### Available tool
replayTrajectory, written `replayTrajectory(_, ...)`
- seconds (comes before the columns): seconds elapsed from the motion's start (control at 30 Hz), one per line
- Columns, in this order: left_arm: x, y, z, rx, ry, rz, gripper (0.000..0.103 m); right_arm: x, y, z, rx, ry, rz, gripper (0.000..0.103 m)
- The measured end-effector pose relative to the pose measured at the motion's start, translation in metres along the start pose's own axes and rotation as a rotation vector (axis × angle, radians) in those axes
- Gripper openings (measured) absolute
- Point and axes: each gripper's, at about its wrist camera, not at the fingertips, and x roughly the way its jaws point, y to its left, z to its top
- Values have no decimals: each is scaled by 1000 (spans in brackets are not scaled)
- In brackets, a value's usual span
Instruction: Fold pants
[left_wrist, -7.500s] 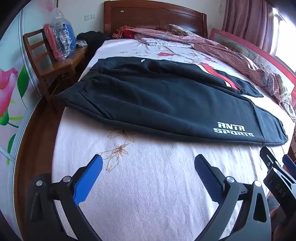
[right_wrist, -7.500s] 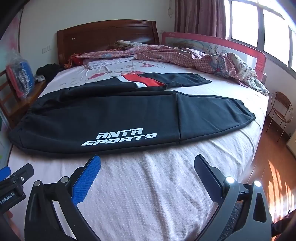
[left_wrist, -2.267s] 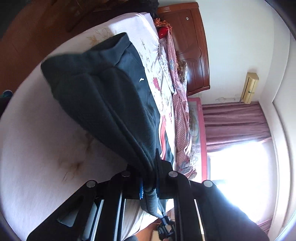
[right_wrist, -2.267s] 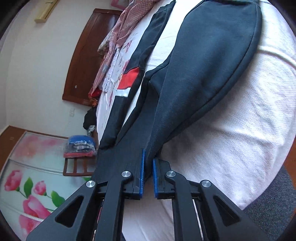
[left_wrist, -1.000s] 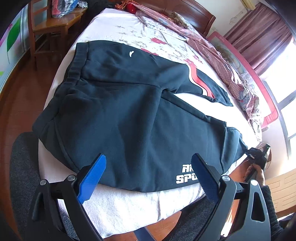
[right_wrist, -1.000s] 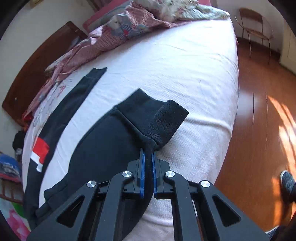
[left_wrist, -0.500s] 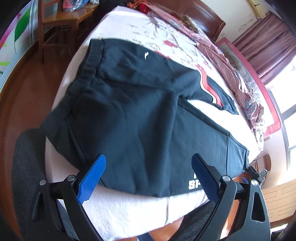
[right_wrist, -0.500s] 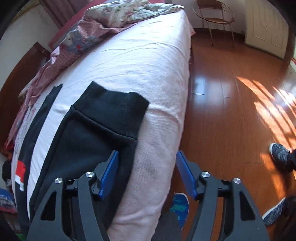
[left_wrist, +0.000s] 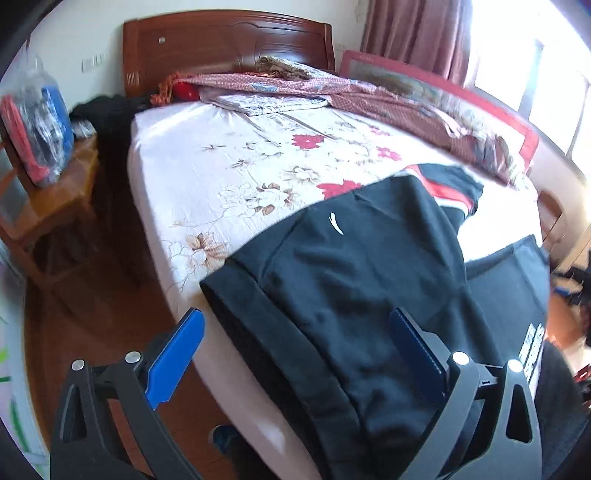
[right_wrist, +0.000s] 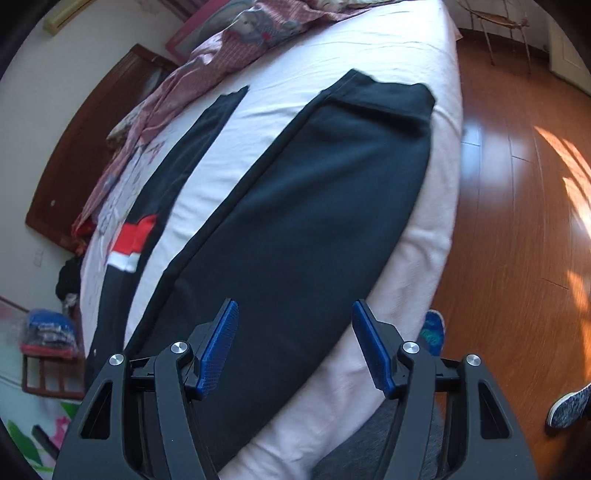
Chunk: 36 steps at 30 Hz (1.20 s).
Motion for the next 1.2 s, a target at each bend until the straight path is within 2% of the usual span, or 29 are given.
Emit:
replayTrajectory(0.13,28,44,13,-100,-29,-76,99,14,58,-14,-95,54,32,63)
replayTrajectory(0.17,35,49,14,-106,-28,-77,99,17,71,-18,-118,67,44,63)
replayTrajectory(0.3,58,56,9,-83,1,-167,96,30,113,-25,-175,105,56,63)
replayTrajectory(0.37,68,58,8,-68,8,-171,95,36,130,-27,-191,118,66,63)
replayTrajectory(0.5,90,70,7,-101,34,-233,95,44,153,-34,-229,144,78,63)
replayTrajectory(0.57,100,71,4,-100,61,-255,83,47,161,-37,-243,153,79,63)
replayTrajectory(0.63,103,69,0,-82,74,-258,77,53,166,-39,-244,170,87,63)
replayTrajectory(0.67,102,65,-1,-66,68,-241,67,55,169,-39,-246,175,84,63)
replayTrajectory(0.7,101,65,-1,-75,71,-228,61,58,173,-40,-251,182,88,63)
replayTrajectory(0.73,100,68,-1,-107,69,-202,38,61,175,-41,-257,193,91,63)
replayTrajectory(0.77,100,74,-1,-148,74,-206,25,63,178,-41,-262,199,90,63)
replayTrajectory(0.8,95,77,-2,-185,55,-220,22,65,181,-40,-265,200,95,63)
replayTrajectory(0.87,84,66,-1,-149,28,-177,11,69,189,-35,-275,202,105,63)
replayTrajectory(0.93,73,54,3,-139,-5,-125,10,74,200,-24,-290,200,80,63)
replayTrajectory(1.0,48,39,7,-167,-100,-130,10,81,211,-2,-260,200,57,63)
replayTrajectory(1.07,21,18,12,-138,-178,-123,10,93,228,30,-207,205,70,63)
replayTrajectory(1.13,1,1,13,-123,-223,-143,10,108,253,62,-212,178,47,63)
replayTrajectory(1.2,-18,-14,9,-125,-261,-201,10,134,284,93,-231,177,4,70)
